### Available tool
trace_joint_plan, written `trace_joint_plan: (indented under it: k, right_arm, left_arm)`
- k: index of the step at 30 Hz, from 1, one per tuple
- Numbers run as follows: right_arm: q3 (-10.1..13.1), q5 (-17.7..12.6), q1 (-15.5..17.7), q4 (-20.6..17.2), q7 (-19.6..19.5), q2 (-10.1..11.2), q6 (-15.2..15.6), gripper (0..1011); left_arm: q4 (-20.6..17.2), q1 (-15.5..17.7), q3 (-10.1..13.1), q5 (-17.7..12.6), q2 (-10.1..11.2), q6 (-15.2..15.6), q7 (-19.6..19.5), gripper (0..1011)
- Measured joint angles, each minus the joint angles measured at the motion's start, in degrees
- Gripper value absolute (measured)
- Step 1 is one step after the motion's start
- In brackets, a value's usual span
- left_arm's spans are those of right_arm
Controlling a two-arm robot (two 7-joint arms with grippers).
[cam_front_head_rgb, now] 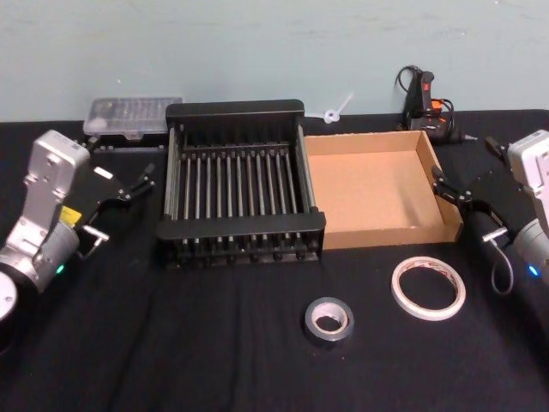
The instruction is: Pick up the white tape and place it into the black box , Pick up the silver tape and place it into the brown box.
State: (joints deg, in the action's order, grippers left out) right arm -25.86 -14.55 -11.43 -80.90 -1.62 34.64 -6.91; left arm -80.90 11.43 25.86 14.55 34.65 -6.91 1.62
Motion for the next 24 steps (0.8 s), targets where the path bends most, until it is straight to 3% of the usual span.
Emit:
trace_joint_plan:
  k: [10, 24]
  right_arm:
    - [0.0, 0.0, 0.0, 0.0, 0.0, 0.0, 0.0, 1002]
    - [3.6, -1.8, 2.6, -4.2, 2.4, -0.1, 2.6, 1002]
  left_arm:
    - [0.0, 0.0, 0.0, 0.0, 0.0, 0.0, 0.0, 1001]
    - [0.0, 0.0, 0.0, 0.0, 0.0, 0.0, 0.0, 1001]
